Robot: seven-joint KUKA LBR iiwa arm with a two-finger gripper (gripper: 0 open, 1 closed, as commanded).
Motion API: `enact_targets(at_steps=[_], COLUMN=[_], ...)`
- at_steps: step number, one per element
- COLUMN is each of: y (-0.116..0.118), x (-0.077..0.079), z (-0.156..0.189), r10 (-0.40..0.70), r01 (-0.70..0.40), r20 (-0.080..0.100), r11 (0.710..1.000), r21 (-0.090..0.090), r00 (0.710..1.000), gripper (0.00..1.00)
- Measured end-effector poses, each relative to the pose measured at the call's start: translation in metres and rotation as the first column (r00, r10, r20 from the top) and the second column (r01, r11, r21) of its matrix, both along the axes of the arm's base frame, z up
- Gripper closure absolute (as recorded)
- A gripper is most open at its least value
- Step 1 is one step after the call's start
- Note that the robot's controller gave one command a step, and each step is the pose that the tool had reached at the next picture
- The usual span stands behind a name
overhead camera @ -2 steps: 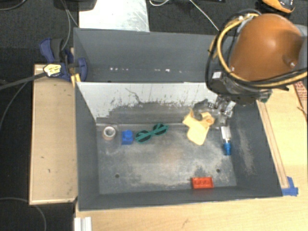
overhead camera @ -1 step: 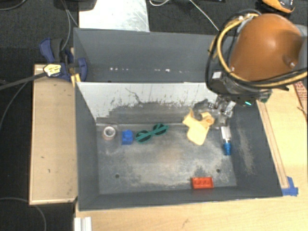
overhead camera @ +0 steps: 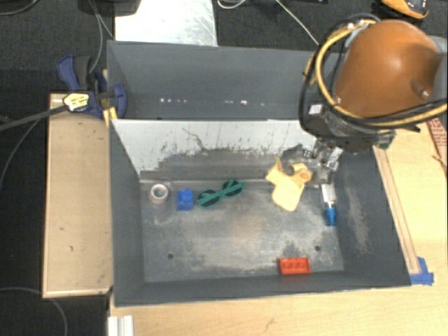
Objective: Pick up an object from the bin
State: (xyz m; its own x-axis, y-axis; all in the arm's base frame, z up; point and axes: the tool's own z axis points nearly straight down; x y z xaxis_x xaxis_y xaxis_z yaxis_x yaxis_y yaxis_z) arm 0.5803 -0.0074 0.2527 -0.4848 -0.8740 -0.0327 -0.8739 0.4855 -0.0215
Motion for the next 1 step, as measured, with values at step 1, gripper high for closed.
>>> enact_targets(at_steps=[1], y=[-0.0119], x=[0.0017], z=[0.0354], r10=[-0.046], r01=[0.045], r20=[0.007], r11=[0.999], r21=[0.003], r00=[0.999], gripper=[0.00])
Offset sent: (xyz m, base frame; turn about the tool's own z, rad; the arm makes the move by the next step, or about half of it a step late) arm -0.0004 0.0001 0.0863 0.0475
